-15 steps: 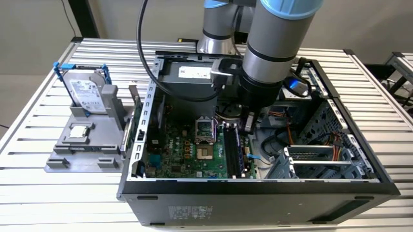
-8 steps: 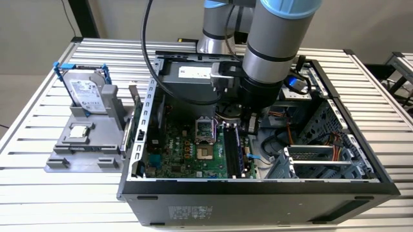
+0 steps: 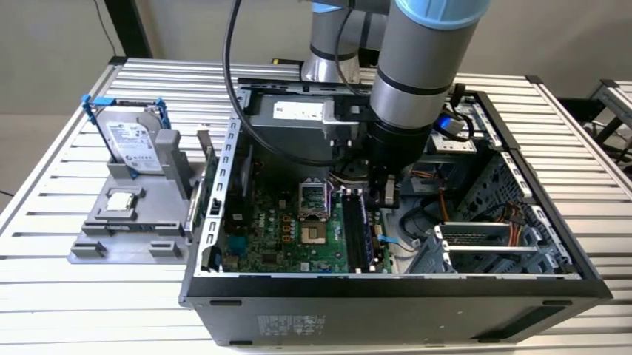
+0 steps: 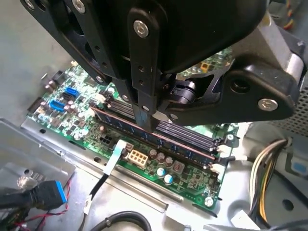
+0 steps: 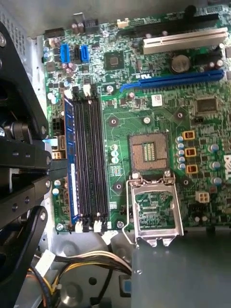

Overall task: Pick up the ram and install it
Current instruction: 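Press down the ram until it locks into place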

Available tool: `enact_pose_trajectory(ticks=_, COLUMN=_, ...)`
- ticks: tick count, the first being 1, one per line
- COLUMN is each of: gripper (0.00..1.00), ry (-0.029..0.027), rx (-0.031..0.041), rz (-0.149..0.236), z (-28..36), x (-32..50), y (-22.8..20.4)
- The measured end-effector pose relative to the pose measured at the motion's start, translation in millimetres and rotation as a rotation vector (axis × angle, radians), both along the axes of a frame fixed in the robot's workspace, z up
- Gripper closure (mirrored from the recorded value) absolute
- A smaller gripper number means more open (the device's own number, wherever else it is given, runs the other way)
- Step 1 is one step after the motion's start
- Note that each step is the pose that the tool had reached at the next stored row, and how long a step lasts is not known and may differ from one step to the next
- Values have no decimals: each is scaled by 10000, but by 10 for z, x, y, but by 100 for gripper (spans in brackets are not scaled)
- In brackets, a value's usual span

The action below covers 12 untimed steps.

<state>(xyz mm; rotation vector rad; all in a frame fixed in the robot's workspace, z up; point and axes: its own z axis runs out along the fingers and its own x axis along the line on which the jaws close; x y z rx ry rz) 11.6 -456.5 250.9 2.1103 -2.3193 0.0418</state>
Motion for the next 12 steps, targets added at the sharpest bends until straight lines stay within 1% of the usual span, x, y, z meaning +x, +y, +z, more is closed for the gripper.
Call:
enact_pose_trajectory(ticks=3, gripper=100, ry=0, rx=0, rz=250, z=-23, x=-7, y=0)
enact_pose_trajectory(ticks=6, gripper=100, ry=-1, rx=-2, rz=433, z=-30, x=-14, y=0)
enact_pose_trajectory(ticks=12, gripper=100, ry=-3, rx=3, rz=452, z=-36, x=-15, y=0)
